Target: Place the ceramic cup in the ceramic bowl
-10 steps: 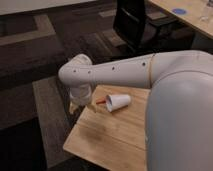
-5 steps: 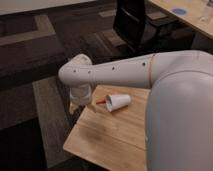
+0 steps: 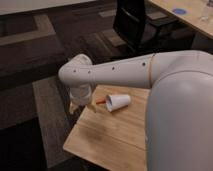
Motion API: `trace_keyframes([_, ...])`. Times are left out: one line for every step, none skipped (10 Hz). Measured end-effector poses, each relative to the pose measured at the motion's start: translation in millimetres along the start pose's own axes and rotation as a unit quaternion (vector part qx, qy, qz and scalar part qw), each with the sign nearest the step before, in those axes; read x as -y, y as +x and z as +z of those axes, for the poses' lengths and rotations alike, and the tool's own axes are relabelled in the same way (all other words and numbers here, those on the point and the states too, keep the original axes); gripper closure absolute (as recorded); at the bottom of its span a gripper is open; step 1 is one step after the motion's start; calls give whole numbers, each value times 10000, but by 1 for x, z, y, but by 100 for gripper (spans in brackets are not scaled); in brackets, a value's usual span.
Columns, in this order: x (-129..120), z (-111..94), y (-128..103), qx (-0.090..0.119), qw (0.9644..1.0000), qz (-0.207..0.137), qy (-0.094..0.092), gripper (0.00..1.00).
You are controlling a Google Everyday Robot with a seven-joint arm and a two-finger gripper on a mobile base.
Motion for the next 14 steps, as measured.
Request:
trace_keyframes([0, 0, 0, 0, 10000, 0, 0, 35])
trace_keyframes([0, 0, 0, 0, 10000, 0, 0, 35])
trace_keyframes([0, 0, 0, 0, 10000, 0, 0, 35])
trace_keyframes([0, 0, 0, 0, 10000, 0, 0, 35])
trace_keyframes([0, 0, 0, 0, 10000, 0, 0, 35])
trace_keyframes([0, 0, 0, 0, 10000, 0, 0, 35])
trace_keyframes([0, 0, 0, 0, 10000, 0, 0, 35])
trace_keyframes([0, 0, 0, 0, 10000, 0, 0, 35])
trace_keyframes([0, 0, 0, 0, 10000, 0, 0, 35])
trace_keyframes([0, 0, 0, 1, 10000, 0, 0, 35])
trace_keyframes([1, -1, 0, 9, 10000, 15, 7, 35])
trace_keyframes([4, -2, -1, 29, 10000, 79, 16, 35])
trace_keyframes([18, -6, -5, 115, 9995, 269, 102, 35])
trace_keyframes([28, -9, -8, 167, 9989, 392, 171, 35])
